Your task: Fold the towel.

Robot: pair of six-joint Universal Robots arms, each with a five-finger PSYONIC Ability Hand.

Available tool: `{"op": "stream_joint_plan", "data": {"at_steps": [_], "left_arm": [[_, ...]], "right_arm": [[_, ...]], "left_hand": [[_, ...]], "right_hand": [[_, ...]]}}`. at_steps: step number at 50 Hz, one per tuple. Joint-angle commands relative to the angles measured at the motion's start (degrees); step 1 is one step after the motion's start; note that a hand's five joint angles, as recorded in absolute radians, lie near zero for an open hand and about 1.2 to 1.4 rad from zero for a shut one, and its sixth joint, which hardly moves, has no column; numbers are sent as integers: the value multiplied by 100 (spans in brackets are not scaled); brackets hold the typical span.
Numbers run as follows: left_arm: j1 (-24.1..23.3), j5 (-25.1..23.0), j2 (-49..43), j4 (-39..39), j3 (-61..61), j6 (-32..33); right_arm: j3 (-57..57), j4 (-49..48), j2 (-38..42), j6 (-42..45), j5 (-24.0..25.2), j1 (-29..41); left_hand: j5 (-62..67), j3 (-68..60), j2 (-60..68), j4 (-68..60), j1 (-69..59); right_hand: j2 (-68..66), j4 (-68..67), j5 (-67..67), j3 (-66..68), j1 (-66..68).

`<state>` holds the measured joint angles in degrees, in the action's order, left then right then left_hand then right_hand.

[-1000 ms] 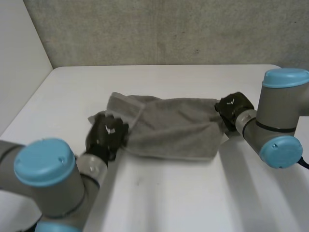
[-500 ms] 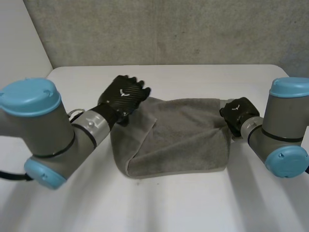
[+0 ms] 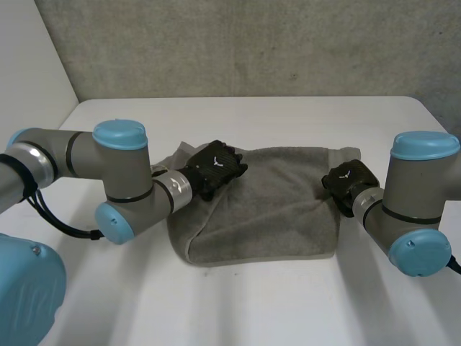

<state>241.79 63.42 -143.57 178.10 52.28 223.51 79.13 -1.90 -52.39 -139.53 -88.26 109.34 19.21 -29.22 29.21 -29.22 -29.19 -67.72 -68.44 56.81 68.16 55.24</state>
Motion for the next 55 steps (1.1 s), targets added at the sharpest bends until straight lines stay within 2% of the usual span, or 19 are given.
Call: {"op": "stream_joint_plan", "data": {"at_steps": [1, 3, 4, 6, 12, 17, 18, 20, 21, 23, 24, 25, 28, 31, 39, 48, 53, 55], "left_arm": [[8, 30, -119, -135, -60, 246], [8, 56, -101, -109, 1, 272], [8, 56, -101, -109, 1, 272], [8, 56, 13, -48, 89, 281], [8, 267, 602, 418, 282, 166], [122, 416, 1750, 1023, 1378, -350], [123, 416, 1753, 1025, 1381, -352], [367, 434, 2322, 1270, 2046, -667], [369, 434, 2325, 1271, 2049, -669], [683, 443, 2788, 1350, 2635, -809], [911, 451, 3034, 1350, 2986, -835], [914, 451, 3037, 1350, 2990, -836], [1396, 451, 3597, 1306, 4049, -809], [1572, 469, 4045, 1306, 4779, -792], [2021, 662, 4750, 1306, 6090, -800], [2021, 724, 4628, 1517, 6013, -827], [1845, 812, 4004, 2220, 4835, -862], [1644, 1100, 3662, 2683, 3550, -1080]], "right_arm": [[-12, -21, 53, 5, 2, 0], [-20, -21, 62, 5, 2, -9], [-20, -21, 71, 5, 2, -9], [-29, -21, 71, 5, 2, 0], [-82, 6, 62, 14, 10, -26], [-135, 85, 27, 14, 2, -88], [-135, 85, 27, 14, 2, -88], [-196, 303, -8, 14, -7, -228], [-196, 304, -8, 14, -7, -229], [-292, 794, -43, 101, -7, -386], [-319, 1093, -61, 197, -7, -422], [-319, 1095, -61, 198, -7, -422], [-276, 2208, -271, 558, -16, -457], [-144, 2702, -526, 585, 28, -448], [357, 3003, -1150, 629, 133, -396], [-38, 2906, -1142, 638, 116, -352], [-1022, 2159, -843, 383, 81, -273], [-1800, 1276, -782, -80, 54, -202]], "left_hand": [[960, -959, 960, -959, -962], [2884, -2883, 2884, -2883, -2886], [2895, -2893, 2895, -2893, -2897], [5067, -5066, 5068, -5066, -5070], [5079, -5078, 5079, -5078, -5081], [5079, -5078, 5079, -5078, -5081], [5079, -5078, 5079, -5078, -5081], [5079, -5078, 5079, -5078, -5081], [5079, -5078, 5079, -5078, -5081], [5079, -5078, 5079, -5078, -5081], [5079, -5078, 5079, -5078, -5081], [5079, -5078, 5079, -5078, -5081], [5079, -5078, 5079, -5078, -5081], [5079, -5078, 5079, -5078, -5081], [5079, -5078, 5079, -5078, -5081], [5079, -5078, 5079, -5078, -5081], [5079, -5078, 5079, -5078, -5081], [5079, -5078, 5079, -5078, -5081]], "right_hand": [[-1228, -1156, 1319, 1184, 2476], [-1228, -1156, 1319, 1184, 2476], [-1228, -1156, 1319, 1184, 2476], [-1228, -1156, 1319, 1184, 2476], [-1228, -1156, 1319, 1184, 2476], [-1228, -1156, 1319, 1184, 2476], [-1228, -1156, 1319, 1184, 2476], [-1228, -1156, 1319, 1184, 2476], [-1228, -1156, 1319, 1184, 2476], [-1228, -1156, 1319, 1184, 2476], [-1228, -1156, 1319, 1184, 2476], [-1228, -1156, 1319, 1184, 2476], [-1228, -1156, 1319, 1184, 2476], [-1228, -1156, 1319, 1184, 2476], [-1228, -1156, 1319, 1184, 2476], [-1228, -1156, 1319, 1184, 2476], [-1228, -1156, 1319, 1184, 2476], [-1228, -1156, 1319, 1184, 2476]]}}
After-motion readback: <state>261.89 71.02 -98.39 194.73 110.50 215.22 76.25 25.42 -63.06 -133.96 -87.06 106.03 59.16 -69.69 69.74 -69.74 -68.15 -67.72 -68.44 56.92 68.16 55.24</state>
